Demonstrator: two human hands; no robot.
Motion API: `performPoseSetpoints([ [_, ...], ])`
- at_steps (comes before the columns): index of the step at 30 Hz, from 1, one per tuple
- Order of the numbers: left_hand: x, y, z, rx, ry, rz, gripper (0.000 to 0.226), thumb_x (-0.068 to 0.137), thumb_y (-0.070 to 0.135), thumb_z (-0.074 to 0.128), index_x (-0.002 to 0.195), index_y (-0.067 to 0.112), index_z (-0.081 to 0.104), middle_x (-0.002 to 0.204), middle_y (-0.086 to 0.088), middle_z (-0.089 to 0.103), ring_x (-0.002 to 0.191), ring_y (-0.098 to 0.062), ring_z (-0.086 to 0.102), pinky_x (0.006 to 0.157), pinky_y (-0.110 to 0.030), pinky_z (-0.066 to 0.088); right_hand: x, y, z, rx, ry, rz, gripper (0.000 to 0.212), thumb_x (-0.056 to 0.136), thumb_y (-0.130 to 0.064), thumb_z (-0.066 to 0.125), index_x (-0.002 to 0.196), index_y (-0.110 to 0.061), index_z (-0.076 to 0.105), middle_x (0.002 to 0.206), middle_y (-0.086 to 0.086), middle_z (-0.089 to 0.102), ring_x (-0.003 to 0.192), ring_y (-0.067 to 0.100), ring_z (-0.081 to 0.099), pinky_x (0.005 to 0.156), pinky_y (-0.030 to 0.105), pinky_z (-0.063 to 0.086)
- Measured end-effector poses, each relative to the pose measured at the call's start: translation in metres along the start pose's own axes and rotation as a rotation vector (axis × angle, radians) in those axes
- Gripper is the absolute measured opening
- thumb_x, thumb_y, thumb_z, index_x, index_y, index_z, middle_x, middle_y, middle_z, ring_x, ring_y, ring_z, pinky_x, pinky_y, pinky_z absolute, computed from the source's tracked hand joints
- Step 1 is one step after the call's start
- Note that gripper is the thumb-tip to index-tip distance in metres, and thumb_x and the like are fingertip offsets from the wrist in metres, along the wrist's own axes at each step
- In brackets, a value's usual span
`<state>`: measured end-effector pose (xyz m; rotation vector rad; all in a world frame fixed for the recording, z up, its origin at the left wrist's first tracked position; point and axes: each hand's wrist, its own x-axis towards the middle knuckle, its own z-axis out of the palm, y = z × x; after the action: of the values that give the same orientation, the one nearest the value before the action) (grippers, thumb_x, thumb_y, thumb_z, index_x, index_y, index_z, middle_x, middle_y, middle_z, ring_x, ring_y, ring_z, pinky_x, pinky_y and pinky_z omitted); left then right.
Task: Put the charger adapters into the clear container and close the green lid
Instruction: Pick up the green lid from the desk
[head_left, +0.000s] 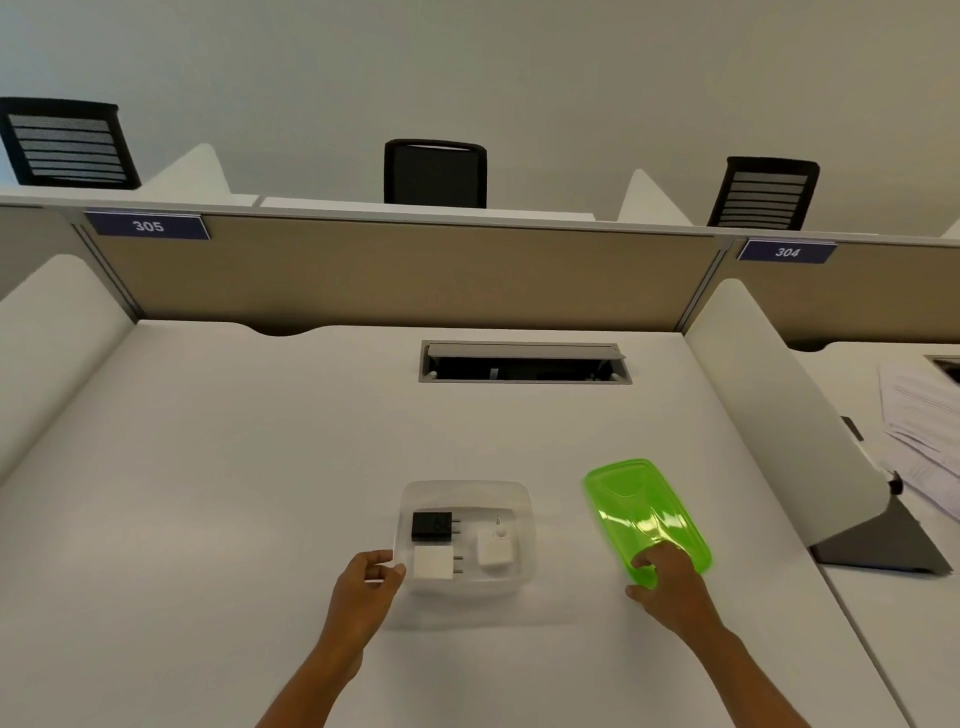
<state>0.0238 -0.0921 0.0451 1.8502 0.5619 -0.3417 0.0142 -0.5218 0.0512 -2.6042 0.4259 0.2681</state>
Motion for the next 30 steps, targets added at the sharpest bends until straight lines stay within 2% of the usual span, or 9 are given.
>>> performPoseSetpoints([
  [3, 0.001, 0.000, 0.000, 0.010, -0.001, 0.000, 0.036, 0.099, 0.031, 0.067, 0.131, 0.018, 0.058, 0.117, -0.005, 0.068, 0.110, -0.028, 0.067, 0.097, -0.046, 0.060, -0.004, 0.006, 0.004, -0.091, -0.004, -0.012, 0.034, 0.081, -0.020, 0.088, 0.110, -0.009, 0.074, 0.118, 0.008, 0.066, 0.122, 0.028, 0.058, 0.099, 0.036, 0.048],
  [7, 0.001, 0.001, -0.002, 0.028, -0.008, 0.008, 0.035, 0.099, 0.032, 0.067, 0.130, 0.019, 0.057, 0.118, -0.005, 0.067, 0.110, -0.028, 0.067, 0.096, -0.045, 0.060, -0.006, 0.003, 0.006, -0.211, 0.055, -0.053, 0.023, 0.086, -0.020, 0.083, 0.104, -0.007, 0.077, 0.111, 0.008, 0.070, 0.115, 0.031, 0.064, 0.092, 0.041, 0.052],
  [11, 0.000, 0.003, -0.002, 0.038, -0.004, -0.002, 0.033, 0.099, 0.032, 0.067, 0.129, 0.021, 0.058, 0.118, -0.003, 0.067, 0.109, -0.025, 0.066, 0.090, -0.039, 0.057, -0.008, -0.003, 0.008, -0.308, 0.222, -0.165, 0.021, 0.065, -0.006, 0.093, 0.078, -0.007, 0.077, 0.085, 0.008, 0.073, 0.083, 0.036, 0.073, 0.068, 0.045, 0.055],
  [15, -0.002, 0.007, -0.003, 0.053, 0.030, 0.027, 0.034, 0.099, 0.029, 0.067, 0.130, 0.021, 0.057, 0.112, 0.003, 0.062, 0.109, -0.023, 0.063, 0.087, -0.034, 0.051, -0.001, -0.017, -0.002, -0.302, 0.438, -0.214, 0.019, 0.070, -0.009, 0.088, 0.079, -0.014, 0.072, 0.083, 0.002, 0.070, 0.078, 0.031, 0.070, 0.070, 0.041, 0.049],
  [18, -0.003, 0.013, -0.002, 0.058, 0.066, 0.083, 0.041, 0.097, 0.027, 0.070, 0.134, 0.020, 0.055, 0.125, 0.000, 0.059, 0.115, -0.024, 0.060, 0.096, -0.040, 0.055, 0.010, -0.030, -0.017, -0.182, 0.555, -0.255, 0.015, 0.081, -0.011, 0.083, 0.089, -0.014, 0.070, 0.090, 0.002, 0.069, 0.078, 0.031, 0.069, 0.069, 0.041, 0.050],
  [21, -0.005, 0.025, -0.001, 0.067, 0.108, 0.157, 0.046, 0.095, 0.028, 0.073, 0.137, 0.022, 0.054, 0.131, 0.001, 0.060, 0.121, -0.022, 0.058, 0.105, -0.046, 0.053, 0.017, -0.051, -0.034, -0.005, 0.646, -0.304, 0.010, 0.093, -0.018, 0.072, 0.099, -0.019, 0.064, 0.098, -0.008, 0.063, 0.072, 0.023, 0.066, 0.060, 0.035, 0.052],
  [24, -0.009, 0.040, 0.001, 0.040, 0.108, 0.250, 0.048, 0.095, 0.026, 0.073, 0.138, 0.021, 0.054, 0.134, 0.001, 0.063, 0.124, -0.019, 0.058, 0.108, -0.042, 0.051, 0.019, -0.079, -0.052, 0.184, 0.715, -0.355, 0.010, 0.098, -0.020, 0.068, 0.106, -0.022, 0.062, 0.099, -0.015, 0.064, 0.082, 0.009, 0.065, 0.064, 0.018, 0.049],
  [27, -0.014, 0.057, 0.003, -0.009, 0.071, 0.338, 0.048, 0.096, 0.024, 0.072, 0.141, 0.023, 0.054, 0.133, 0.003, 0.065, 0.125, -0.016, 0.060, 0.111, -0.042, 0.050, 0.015, -0.109, -0.068, 0.384, 0.696, -0.438, 0.010, 0.102, -0.025, 0.065, 0.111, -0.025, 0.061, 0.098, -0.019, 0.065, 0.085, 0.002, 0.065, 0.073, 0.006, 0.047],
  [30, -0.019, 0.076, 0.005, -0.057, 0.016, 0.382, 0.056, 0.096, 0.024, 0.072, 0.147, 0.025, 0.049, 0.136, 0.003, 0.064, 0.128, -0.014, 0.060, 0.113, -0.041, 0.050, 0.008, -0.140, -0.080, 0.632, 0.612, -0.524, 0.013, 0.103, -0.028, 0.063, 0.113, -0.033, 0.058, 0.102, -0.017, 0.069, 0.094, 0.004, 0.072, 0.077, 0.010, 0.055],
])
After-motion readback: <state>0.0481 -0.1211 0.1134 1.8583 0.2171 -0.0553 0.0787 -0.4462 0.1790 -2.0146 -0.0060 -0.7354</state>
